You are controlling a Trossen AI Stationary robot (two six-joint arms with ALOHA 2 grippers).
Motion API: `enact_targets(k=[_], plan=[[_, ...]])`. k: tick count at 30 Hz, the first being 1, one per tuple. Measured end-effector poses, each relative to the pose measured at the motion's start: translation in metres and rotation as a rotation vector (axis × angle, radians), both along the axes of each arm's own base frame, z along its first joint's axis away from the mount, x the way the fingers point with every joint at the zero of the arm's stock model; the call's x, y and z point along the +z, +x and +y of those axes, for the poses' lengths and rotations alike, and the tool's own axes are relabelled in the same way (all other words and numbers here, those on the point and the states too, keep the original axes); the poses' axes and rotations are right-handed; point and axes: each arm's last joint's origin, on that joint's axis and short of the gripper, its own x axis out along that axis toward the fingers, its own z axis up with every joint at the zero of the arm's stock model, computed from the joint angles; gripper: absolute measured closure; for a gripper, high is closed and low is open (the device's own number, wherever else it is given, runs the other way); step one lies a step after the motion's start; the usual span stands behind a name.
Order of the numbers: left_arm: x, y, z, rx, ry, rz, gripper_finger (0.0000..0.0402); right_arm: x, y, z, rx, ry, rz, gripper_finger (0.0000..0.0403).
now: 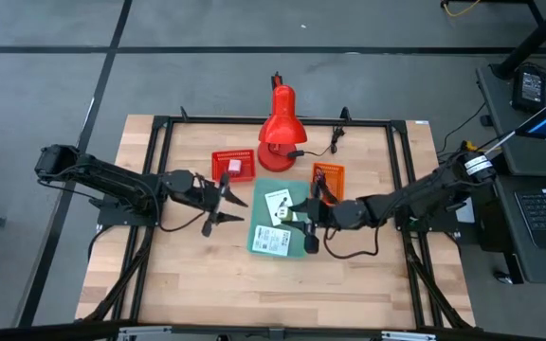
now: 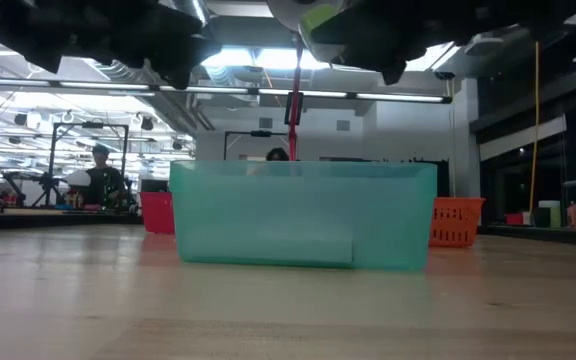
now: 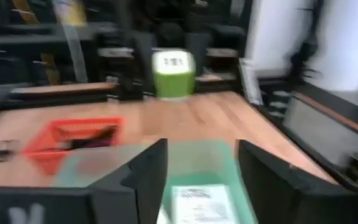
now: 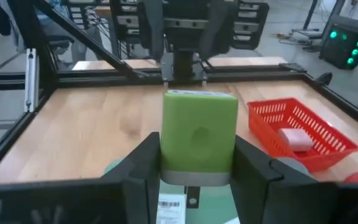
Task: Pick and place items into bin
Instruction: Put the green charger adapter into the red basket
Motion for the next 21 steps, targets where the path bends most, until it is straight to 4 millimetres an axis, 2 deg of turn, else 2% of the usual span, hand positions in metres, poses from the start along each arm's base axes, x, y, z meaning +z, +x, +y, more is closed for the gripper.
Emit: enact_targets(k=[3, 7, 16, 21], plan=[[0.004, 0.001, 0.003, 0.093, -0.017, -0.043, 0.0189, 0.001, 0.002, -0.007, -0.005, -0.018, -0.011, 0.0276], [0.01, 0.001, 0.004, 0.14, -0.024, -0.101, 0.0168, 0.005, 0.005, -0.016, 0.0, -0.037, -0.039, 0.0276], [0.01, 0.009, 0.0, 0.126, -0.032, -0.173, 0.0172, 0.009, 0.009, -0.027, 0.03, -0.039, -0.082, 0.0277], [0.008, 0.026, -0.004, 0.111, 0.004, -0.196, 0.0173, 0.012, 0.01, -0.027, 0.045, -0.051, -0.11, 0.0277]])
